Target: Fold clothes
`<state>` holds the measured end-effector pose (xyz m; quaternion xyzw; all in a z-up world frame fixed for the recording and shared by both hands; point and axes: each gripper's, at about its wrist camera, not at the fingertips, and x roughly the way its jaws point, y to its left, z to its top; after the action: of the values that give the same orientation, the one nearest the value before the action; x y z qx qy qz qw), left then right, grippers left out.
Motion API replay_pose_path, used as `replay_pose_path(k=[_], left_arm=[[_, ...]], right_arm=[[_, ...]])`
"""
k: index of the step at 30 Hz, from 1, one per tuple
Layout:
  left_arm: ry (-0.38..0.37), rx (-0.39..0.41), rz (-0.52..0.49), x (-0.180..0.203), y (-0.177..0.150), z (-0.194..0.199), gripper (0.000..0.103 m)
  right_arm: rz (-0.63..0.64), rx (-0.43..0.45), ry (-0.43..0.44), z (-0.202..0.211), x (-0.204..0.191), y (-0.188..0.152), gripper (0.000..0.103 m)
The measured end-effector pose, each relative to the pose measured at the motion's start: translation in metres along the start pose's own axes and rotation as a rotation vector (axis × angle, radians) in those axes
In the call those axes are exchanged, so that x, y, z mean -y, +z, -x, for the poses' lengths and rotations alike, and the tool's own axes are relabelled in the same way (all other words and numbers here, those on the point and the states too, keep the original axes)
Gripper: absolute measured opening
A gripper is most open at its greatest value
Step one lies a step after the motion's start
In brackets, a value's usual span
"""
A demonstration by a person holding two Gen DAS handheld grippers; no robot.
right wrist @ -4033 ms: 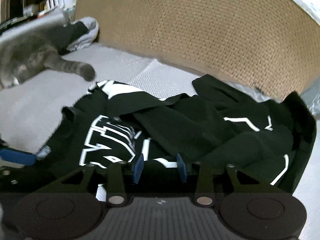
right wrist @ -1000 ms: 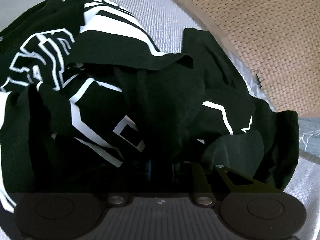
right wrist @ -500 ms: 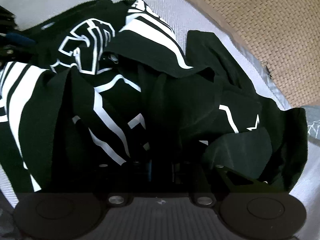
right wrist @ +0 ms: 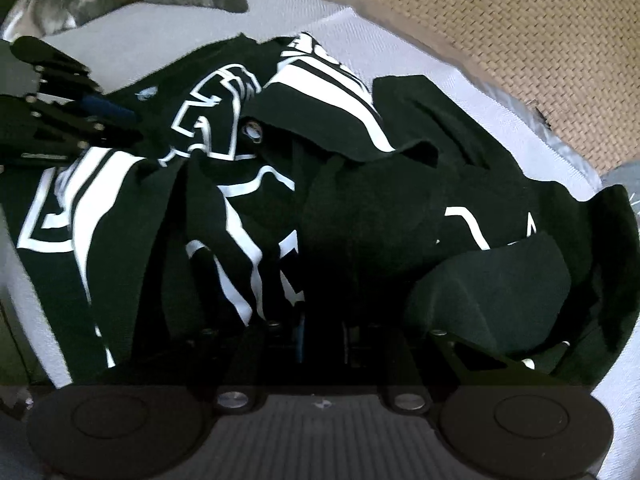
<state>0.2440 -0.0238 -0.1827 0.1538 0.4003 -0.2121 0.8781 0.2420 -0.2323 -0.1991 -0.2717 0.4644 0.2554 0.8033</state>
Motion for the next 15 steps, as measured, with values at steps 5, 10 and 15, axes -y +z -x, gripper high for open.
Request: replay_pose_path(k=[5,10,15], left_arm=[[0.006,-0.012,0.024,-0.005,0.008,-0.003,0.026],[0.006,-0.044,0.070,-0.011,0.018,-0.011,0.026],[0.033,-0.054,0.044,-0.008,0.027,-0.019,0.024]], right_arm=[[-0.051,0.049,0.020,0.007,-0.012,-0.008,0.020],[-0.139,0.127,0.062,0.011,-0.016,-0.018,0.021],[-0.191,0.176,0.118,0.014,-0.025,-0.022,0.021]])
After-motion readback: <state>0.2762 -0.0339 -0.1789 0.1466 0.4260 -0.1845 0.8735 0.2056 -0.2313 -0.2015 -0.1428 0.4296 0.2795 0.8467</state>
